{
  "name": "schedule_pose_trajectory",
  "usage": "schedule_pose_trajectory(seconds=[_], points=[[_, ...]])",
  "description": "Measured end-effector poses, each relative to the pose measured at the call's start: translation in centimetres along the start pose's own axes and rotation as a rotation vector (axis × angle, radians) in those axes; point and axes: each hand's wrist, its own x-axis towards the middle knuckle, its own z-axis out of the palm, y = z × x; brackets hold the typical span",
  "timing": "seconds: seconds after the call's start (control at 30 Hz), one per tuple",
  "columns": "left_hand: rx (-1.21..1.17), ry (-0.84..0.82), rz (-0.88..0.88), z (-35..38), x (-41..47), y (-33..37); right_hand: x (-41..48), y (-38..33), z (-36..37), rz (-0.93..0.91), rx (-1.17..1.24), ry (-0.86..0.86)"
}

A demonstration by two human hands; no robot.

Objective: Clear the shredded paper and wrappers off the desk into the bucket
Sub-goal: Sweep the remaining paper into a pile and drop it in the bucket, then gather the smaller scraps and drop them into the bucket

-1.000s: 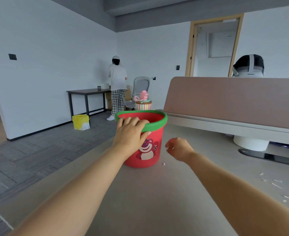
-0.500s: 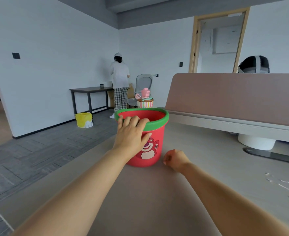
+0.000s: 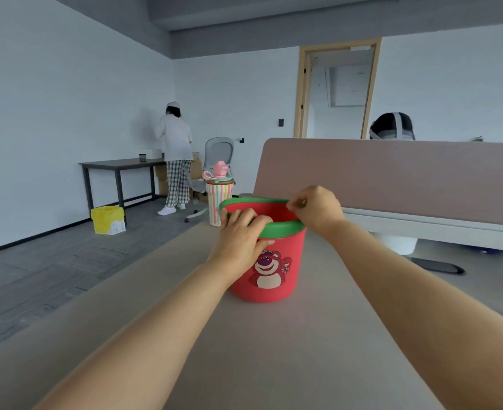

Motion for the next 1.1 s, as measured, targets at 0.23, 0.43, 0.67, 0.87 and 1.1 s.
schedule_pose_trajectory(seconds=[0.23,0.43,0.67,0.87,1.1], points=[[-0.163,0.016,0.070,3.5,1.9,8.9,-5.5,9.8,-6.7,0.153,0.072,0.182],[-0.303,-0.014,0.079,5.6,3.3,17.4,-13.8,18.8,-12.5,0.345,-0.100,0.081],[-0.312,0.209,0.358,7.5,1.2,23.6,-23.7,26.1,-18.7,0.553,-0.307,-0.057],[-0.419,-0.790,0.352,11.5,-4.1,27.5,-29.8,28.6,-21.2,0.754,-0.542,-0.230],[-0.281,-1.052,0.302,12.4,-3.6,30.9,-32.1,29.7,-21.2,0.956,-0.518,-0.366]])
